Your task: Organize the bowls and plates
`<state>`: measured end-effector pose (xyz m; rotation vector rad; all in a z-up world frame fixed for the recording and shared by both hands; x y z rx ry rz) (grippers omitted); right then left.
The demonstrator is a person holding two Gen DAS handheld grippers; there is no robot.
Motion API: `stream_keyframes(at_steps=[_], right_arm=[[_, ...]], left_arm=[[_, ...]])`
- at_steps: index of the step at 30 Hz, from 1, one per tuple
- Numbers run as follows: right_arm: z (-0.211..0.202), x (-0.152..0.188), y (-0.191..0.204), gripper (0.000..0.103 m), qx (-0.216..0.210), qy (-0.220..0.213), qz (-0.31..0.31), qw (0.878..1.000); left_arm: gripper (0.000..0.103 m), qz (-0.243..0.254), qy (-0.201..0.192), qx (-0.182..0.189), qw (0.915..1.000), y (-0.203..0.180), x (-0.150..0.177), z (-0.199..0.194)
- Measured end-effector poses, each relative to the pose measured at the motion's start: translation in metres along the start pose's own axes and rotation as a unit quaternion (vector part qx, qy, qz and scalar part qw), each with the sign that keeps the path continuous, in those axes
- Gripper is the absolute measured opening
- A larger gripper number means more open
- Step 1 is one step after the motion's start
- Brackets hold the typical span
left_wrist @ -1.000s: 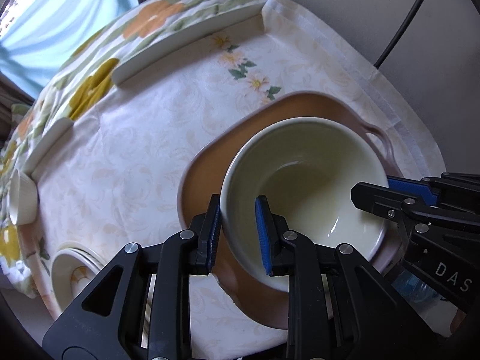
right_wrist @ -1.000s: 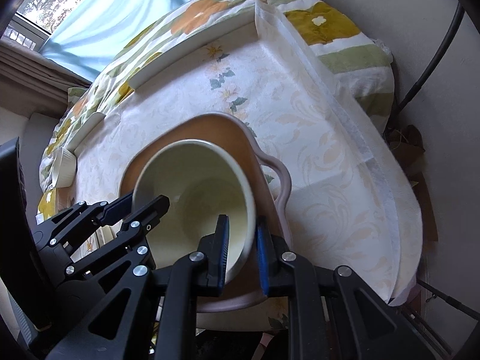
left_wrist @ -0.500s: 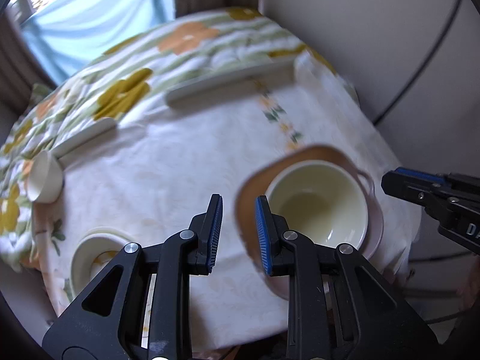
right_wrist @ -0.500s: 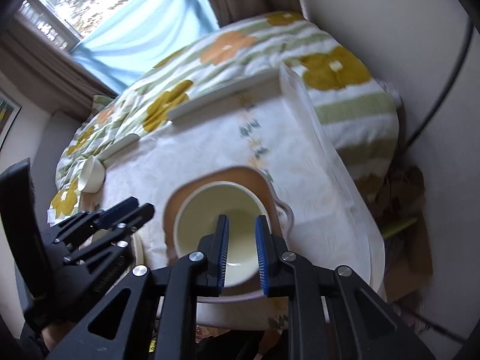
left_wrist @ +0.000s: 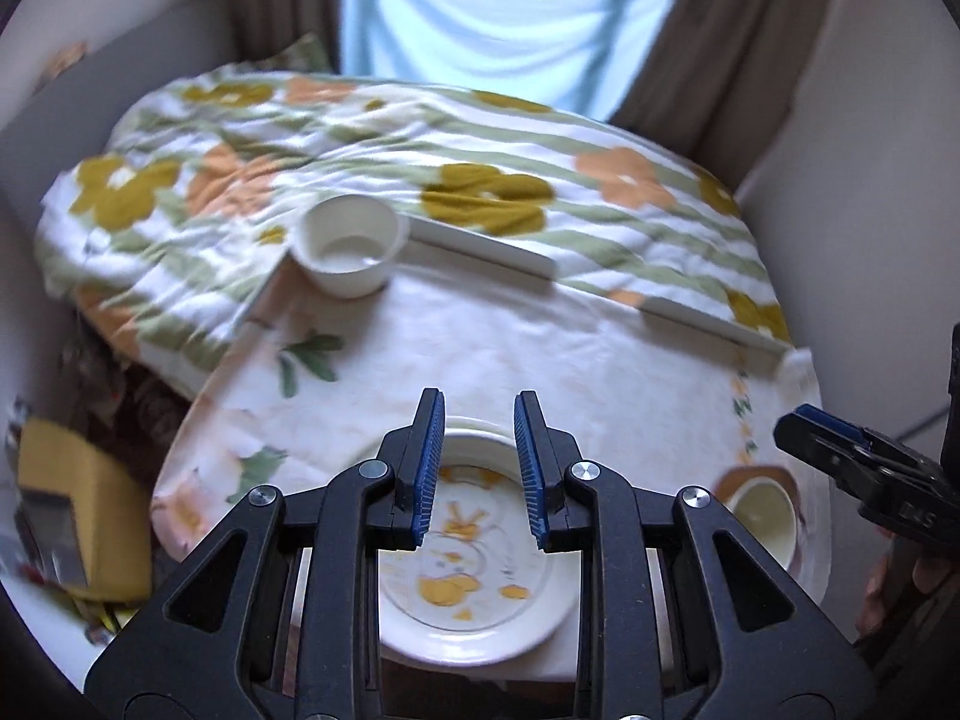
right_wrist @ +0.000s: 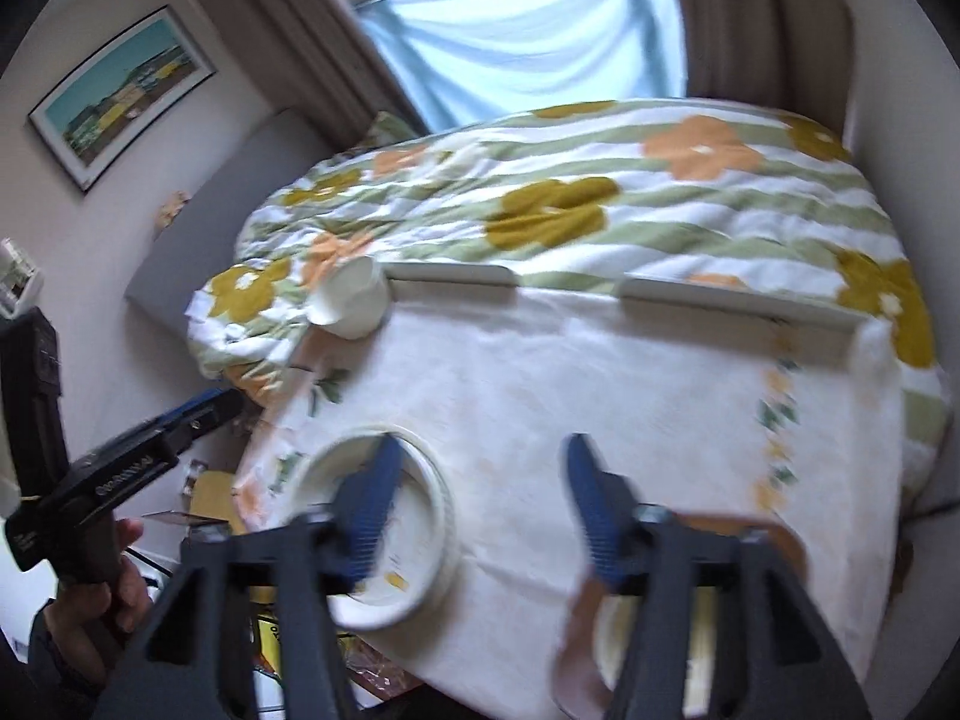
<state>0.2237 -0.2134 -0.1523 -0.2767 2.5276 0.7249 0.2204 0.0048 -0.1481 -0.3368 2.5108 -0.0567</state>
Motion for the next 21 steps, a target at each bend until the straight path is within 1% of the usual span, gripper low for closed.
stream_keyframes(at_steps=[2,3,4,5,6,7,8,9,10,12,14,16,18,20,21], right_arm=[[0.017,-0.016,0.016,0.08,-0.015,0.002,-0.016,1.0],[0.027,-0.025,0.024,0.082,-0.02,0.004,-0.024,0.999],[0.039,-0.034,0.033,0.082,-0.024,0.006,-0.032,0.999],[0.051,-0.044,0.041,0.082,-0.027,0.007,-0.038,0.999],[0.061,-0.052,0.048,0.082,-0.033,0.008,-0.042,0.999],[0.072,-0.061,0.054,0.082,-0.039,0.01,-0.045,0.998],[0.087,-0.071,0.06,0.087,-0.043,0.014,-0.049,0.998],[0.098,-0.078,0.063,0.095,-0.046,0.02,-0.052,0.997],[0.115,-0.087,0.068,0.098,-0.051,0.03,-0.054,0.997],[0.148,-0.104,0.075,0.099,-0.054,0.061,-0.056,0.995],[0.177,-0.116,0.077,0.099,-0.053,0.093,-0.053,0.993],[0.205,-0.127,0.079,0.099,-0.053,0.096,-0.046,0.993],[0.228,-0.133,0.075,0.099,-0.055,0.1,-0.028,0.993],[0.257,-0.136,0.067,0.099,-0.067,0.119,-0.001,0.991],[0.265,-0.137,0.064,0.099,-0.071,0.125,0.01,0.99]], left_arm=[[0.028,-0.031,0.006,0.001,0.9995,0.026,-0.007,0.008],[0.046,-0.047,0.008,0.003,0.9989,0.039,-0.012,0.014],[0.079,-0.061,0.01,0.007,0.9981,0.052,-0.016,0.02],[0.094,-0.073,0.008,0.01,0.9972,0.063,-0.021,0.026],[0.102,-0.086,0.005,0.013,0.9962,0.074,-0.026,0.032],[0.102,-0.097,0.003,0.015,0.9952,0.083,-0.031,0.037],[0.102,-0.102,0.007,0.016,0.9946,0.091,-0.037,0.044],[0.102,-0.108,0.012,0.013,0.9939,0.101,-0.045,0.055],[0.102,-0.115,0.011,0.009,0.9932,0.11,-0.051,0.063],[0.102,-0.138,0.005,0.012,0.9903,0.125,-0.063,0.08],[0.102,-0.172,0.004,0.026,0.9848,0.139,-0.075,0.102],[0.102,-0.192,0.011,0.034,0.9808,0.147,-0.083,0.126],[0.102,-0.2,0.023,0.037,0.9788,0.15,-0.088,0.151],[0.096,-0.198,0.034,0.043,0.9786,0.149,-0.09,0.174],[0.089,-0.195,0.04,0.043,0.9791,0.148,-0.091,0.185]])
Point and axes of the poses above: each gripper's, at about its wrist camera, not at the fingertips, and z roughly the way its jaws point, y to its left, x to its underside, the point moved 2 cm from there along z, roughly the way its jaws point, and after that the axes turned 6 degrees about -x, right-handed, at the moved point
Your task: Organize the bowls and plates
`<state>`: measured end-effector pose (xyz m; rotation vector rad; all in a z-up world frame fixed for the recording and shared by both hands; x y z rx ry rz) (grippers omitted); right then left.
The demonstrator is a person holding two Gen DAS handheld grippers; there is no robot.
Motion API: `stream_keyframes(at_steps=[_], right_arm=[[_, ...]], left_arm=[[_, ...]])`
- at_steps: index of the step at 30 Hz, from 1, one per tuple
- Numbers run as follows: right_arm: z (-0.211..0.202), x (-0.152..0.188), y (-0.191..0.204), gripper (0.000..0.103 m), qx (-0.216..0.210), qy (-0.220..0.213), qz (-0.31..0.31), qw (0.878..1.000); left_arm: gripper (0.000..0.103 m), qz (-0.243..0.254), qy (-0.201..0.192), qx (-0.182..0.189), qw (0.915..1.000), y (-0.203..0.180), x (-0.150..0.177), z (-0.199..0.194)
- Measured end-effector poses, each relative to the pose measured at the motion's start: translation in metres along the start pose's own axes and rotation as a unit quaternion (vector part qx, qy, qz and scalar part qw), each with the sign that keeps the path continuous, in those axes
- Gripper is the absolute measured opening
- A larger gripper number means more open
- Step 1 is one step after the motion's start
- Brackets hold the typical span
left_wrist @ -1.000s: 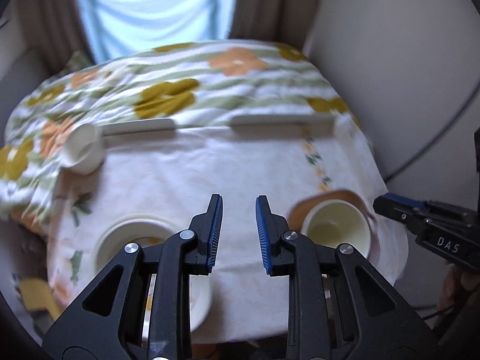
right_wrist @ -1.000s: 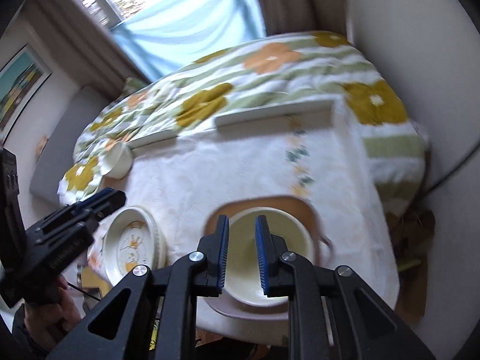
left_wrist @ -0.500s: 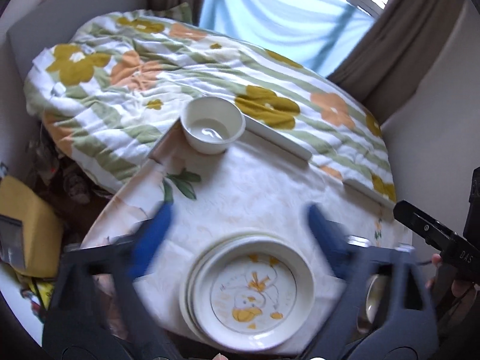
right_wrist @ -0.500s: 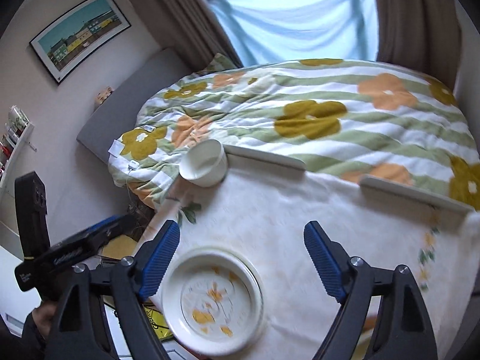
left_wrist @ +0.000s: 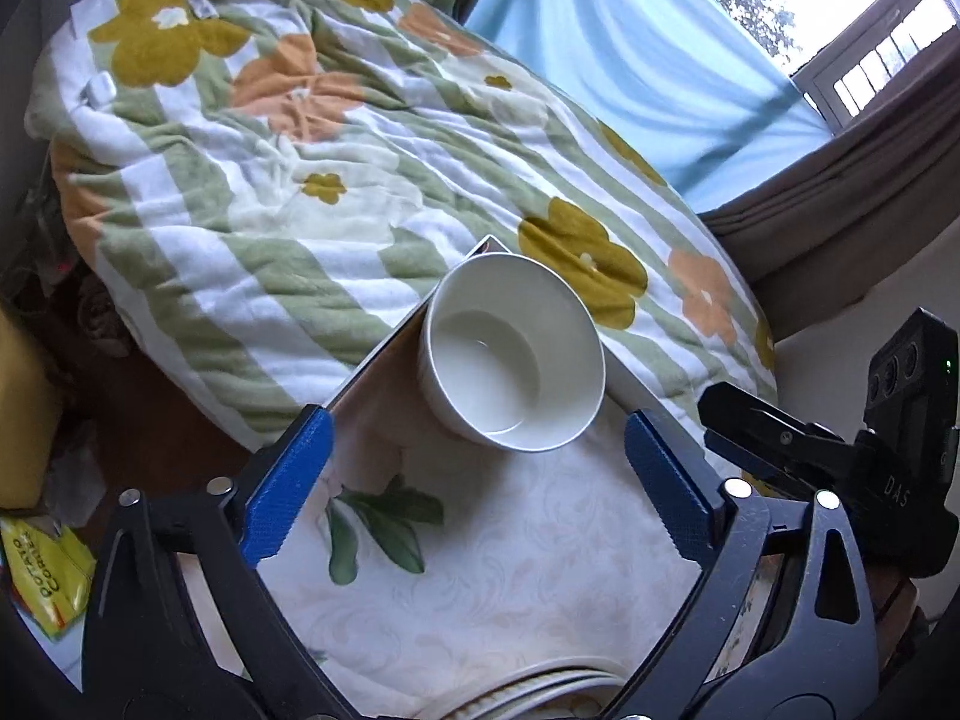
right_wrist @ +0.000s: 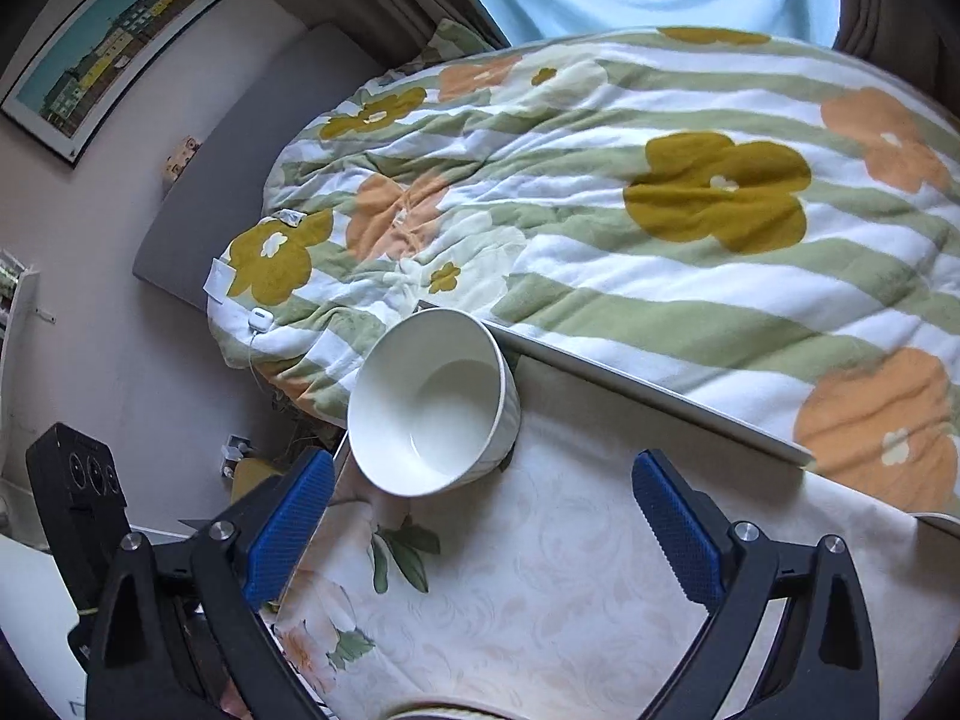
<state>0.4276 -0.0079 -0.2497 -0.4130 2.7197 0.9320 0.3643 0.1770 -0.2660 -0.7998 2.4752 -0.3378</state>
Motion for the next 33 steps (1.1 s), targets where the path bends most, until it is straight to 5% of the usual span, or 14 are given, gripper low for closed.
stream_keyframes(at_steps=[3,8,10,16,25,33], right_arm=[[0.026,-0.005,-0.016,0.086,-0.018,0.013,0.036,0.999],[0.057,-0.009,-0.022,0.065,-0.025,0.033,0.05,0.998],[0.067,-0.009,-0.021,0.057,-0.023,0.039,0.047,0.998],[0.081,-0.008,-0.022,0.021,-0.021,0.043,0.045,0.998],[0.066,-0.005,-0.014,0.021,-0.018,0.021,0.031,0.999],[-0.005,0.014,0.011,0.021,-0.035,-0.034,0.008,0.999]], left_arm=[[0.064,0.006,0.024,-0.005,0.9997,-0.001,-0.004,0.031],[0.05,0.006,0.039,-0.003,0.9992,0.002,-0.008,0.057],[0.034,0.004,0.038,-0.002,0.9993,0.004,-0.01,0.062],[0.024,0.01,0.04,-0.008,0.9991,0.01,-0.012,0.072],[0.024,0.041,0.02,-0.018,0.9988,0.0,-0.013,0.056],[0.024,0.097,-0.032,-0.021,0.9946,-0.042,0.003,-0.018]])
Point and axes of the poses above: each gripper's, at about its wrist camera, not at the fingertips, and z roughly the way its jaws point, y to its left, x to its underside, the point moved 2 cm from there along z, roughly the way its jaws point, and after that the axes turned 6 degrees about -x, right-handed, at the moved point
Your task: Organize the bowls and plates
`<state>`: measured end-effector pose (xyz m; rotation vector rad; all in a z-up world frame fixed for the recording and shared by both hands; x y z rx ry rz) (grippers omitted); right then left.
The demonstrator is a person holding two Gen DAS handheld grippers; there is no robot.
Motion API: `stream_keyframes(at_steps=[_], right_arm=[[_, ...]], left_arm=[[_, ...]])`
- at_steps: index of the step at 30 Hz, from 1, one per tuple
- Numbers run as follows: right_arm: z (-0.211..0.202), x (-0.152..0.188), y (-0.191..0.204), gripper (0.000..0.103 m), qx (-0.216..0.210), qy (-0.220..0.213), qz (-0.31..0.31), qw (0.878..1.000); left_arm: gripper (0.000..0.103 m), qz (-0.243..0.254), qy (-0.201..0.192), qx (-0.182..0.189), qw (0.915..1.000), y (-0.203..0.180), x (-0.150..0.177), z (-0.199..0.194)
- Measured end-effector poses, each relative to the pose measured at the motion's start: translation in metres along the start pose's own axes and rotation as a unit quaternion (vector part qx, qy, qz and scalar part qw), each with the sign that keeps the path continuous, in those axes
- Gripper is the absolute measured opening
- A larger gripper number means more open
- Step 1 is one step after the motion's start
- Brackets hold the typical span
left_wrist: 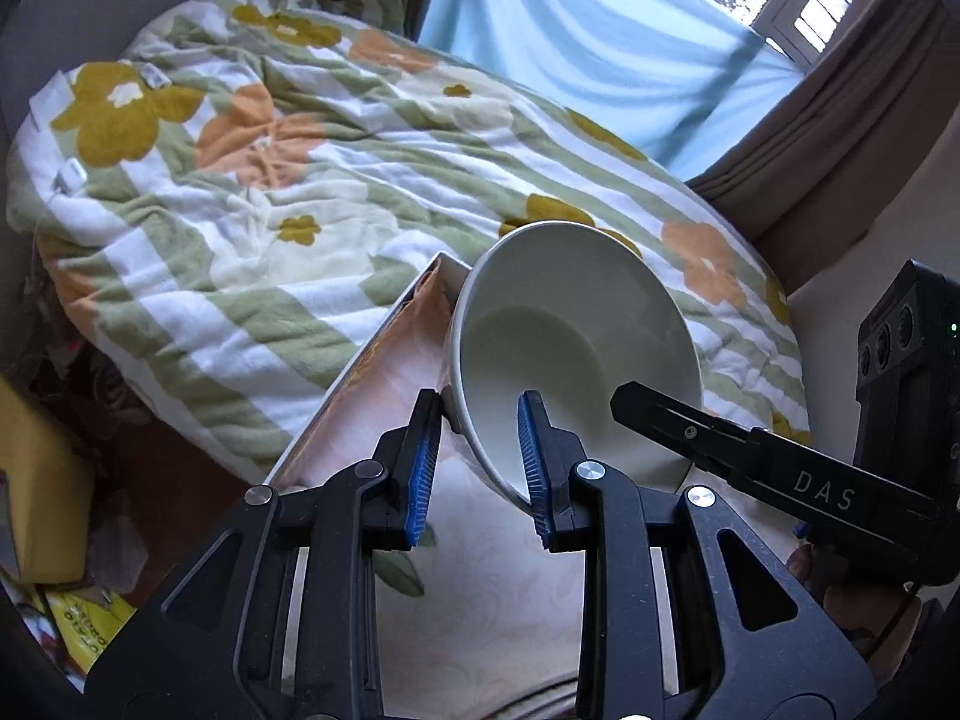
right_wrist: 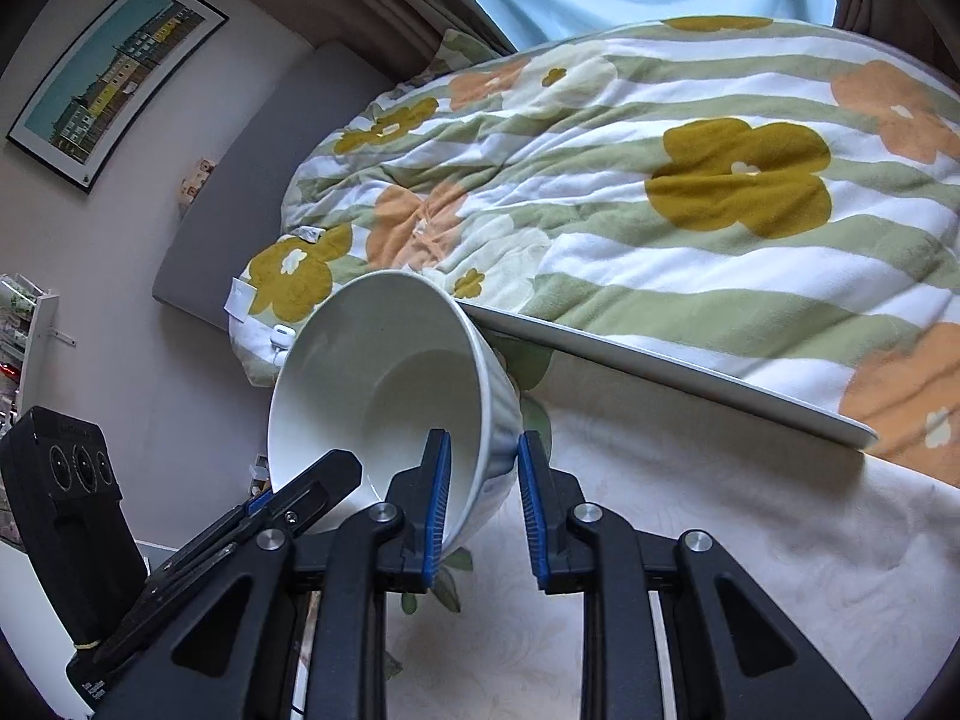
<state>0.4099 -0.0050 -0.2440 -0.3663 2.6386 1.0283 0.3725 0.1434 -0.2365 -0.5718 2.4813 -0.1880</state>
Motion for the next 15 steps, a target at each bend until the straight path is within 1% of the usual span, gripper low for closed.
stream_keyframes(at_steps=[2,7,11,15], right_arm=[[-0.026,0.009,0.007,0.021,0.0,-0.015,-0.004,1.0],[-0.093,0.045,0.018,0.021,0.015,-0.043,-0.022,0.999],[-0.15,0.082,0.013,0.021,0.023,-0.067,-0.017,0.997],[-0.199,0.119,-0.001,0.021,0.035,-0.084,-0.003,0.996]], left_arm=[[0.024,0.016,-0.011,-0.003,0.9998,-0.013,0.008,-0.021],[0.024,0.043,-0.032,0.004,0.9985,-0.054,0.043,-0.079],[0.024,0.066,-0.044,0.02,0.9967,-0.092,0.081,-0.122],[0.024,0.089,-0.048,0.041,0.9941,-0.133,0.124,-0.156]])
Point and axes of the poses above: each gripper's, at about its wrist camera, not at the fingertips, and z roughly the way its jaws point, y to its left, x to its underside, the point moved 2 cm from there along z, roughly the way its jaws point, and after that the axes turned 6 degrees about -x, right-handed, at the moved point
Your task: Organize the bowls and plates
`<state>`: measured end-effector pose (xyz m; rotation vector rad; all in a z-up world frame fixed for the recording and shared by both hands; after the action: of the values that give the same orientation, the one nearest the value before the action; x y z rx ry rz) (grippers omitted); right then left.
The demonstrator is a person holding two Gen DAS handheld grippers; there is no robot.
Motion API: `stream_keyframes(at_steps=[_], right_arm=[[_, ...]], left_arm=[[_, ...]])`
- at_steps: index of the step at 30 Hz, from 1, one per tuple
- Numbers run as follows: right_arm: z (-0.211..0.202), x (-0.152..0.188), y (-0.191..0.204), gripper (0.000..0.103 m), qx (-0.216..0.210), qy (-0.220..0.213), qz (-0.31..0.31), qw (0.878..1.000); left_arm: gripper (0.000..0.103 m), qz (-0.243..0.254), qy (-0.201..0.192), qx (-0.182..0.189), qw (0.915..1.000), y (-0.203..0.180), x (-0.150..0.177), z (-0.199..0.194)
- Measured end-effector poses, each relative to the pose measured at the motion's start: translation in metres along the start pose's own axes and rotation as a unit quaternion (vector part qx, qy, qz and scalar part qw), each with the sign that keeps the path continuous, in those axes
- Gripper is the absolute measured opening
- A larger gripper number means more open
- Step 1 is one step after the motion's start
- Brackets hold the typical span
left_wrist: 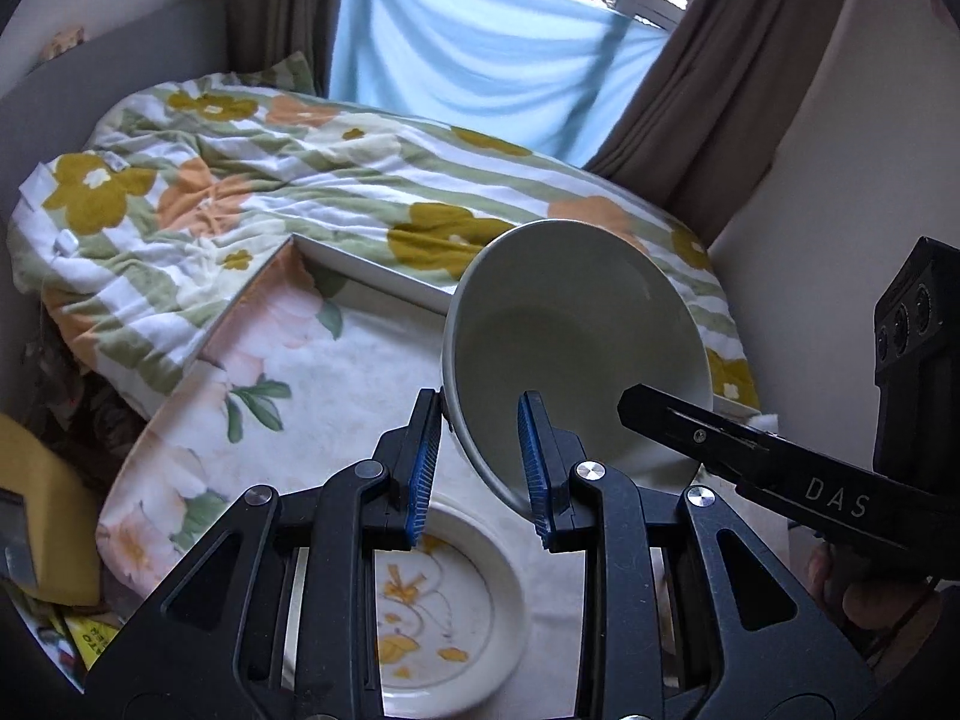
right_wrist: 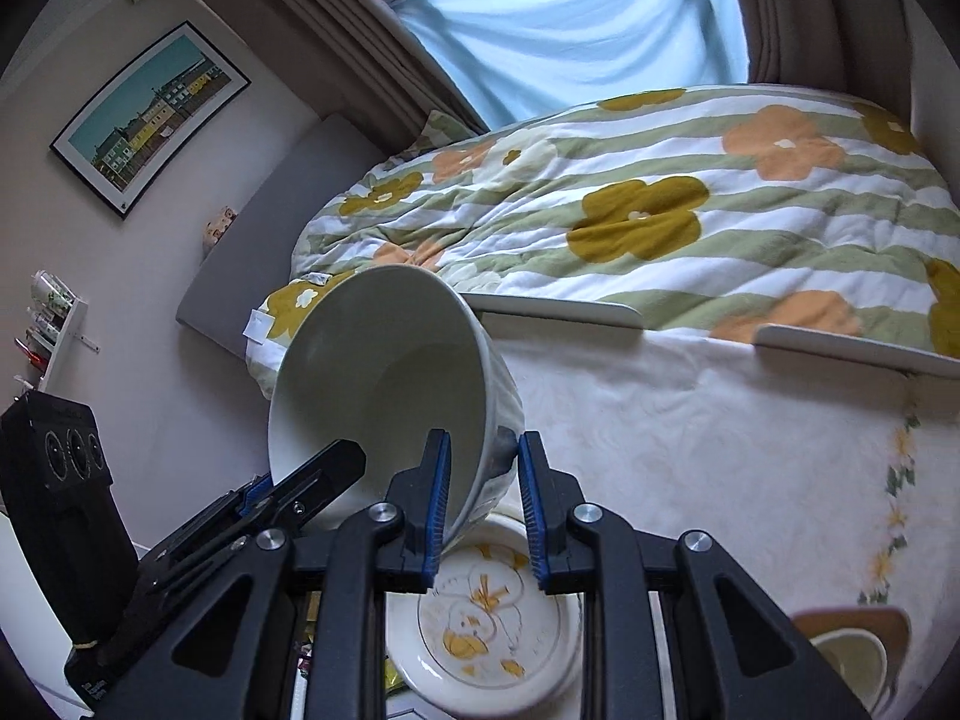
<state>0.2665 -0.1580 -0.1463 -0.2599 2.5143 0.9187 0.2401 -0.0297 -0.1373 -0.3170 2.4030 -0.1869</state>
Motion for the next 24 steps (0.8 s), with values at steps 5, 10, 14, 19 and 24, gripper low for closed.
stream_keyframes(at_steps=[5,10,14,19,24], right_arm=[[-0.063,0.037,-0.031,0.021,0.029,-0.018,0.02,0.999],[-0.106,0.068,-0.066,0.021,0.062,-0.024,0.043,0.997],[-0.126,0.096,-0.097,0.021,0.085,-0.018,0.078,0.993],[-0.133,0.126,-0.13,0.021,0.105,-0.007,0.124,0.987],[-0.128,0.144,-0.15,0.021,0.122,0.006,0.153,0.981]], left_arm=[[0.024,0.024,0.011,0.03,0.9992,-0.058,0.039,-0.023],[0.024,0.052,0.047,0.061,0.9957,-0.108,0.077,-0.025],[0.024,0.077,0.082,0.079,0.9904,-0.137,0.105,-0.016],[0.024,0.126,0.125,0.084,0.9806,-0.165,0.132,0.005],[0.024,0.157,0.155,0.081,0.972,-0.181,0.15,0.024]])
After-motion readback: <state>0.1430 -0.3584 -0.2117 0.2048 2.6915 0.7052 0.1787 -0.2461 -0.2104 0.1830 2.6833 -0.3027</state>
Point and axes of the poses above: each gripper's, at about its wrist camera, not at the fingertips, and z roughly the way its jaws point, y to its left, x to its underside, the point moved 2 cm from there along z, roughly the way its jaws point, and after that the axes turned 6 degrees about -x, right-handed, at the moved point
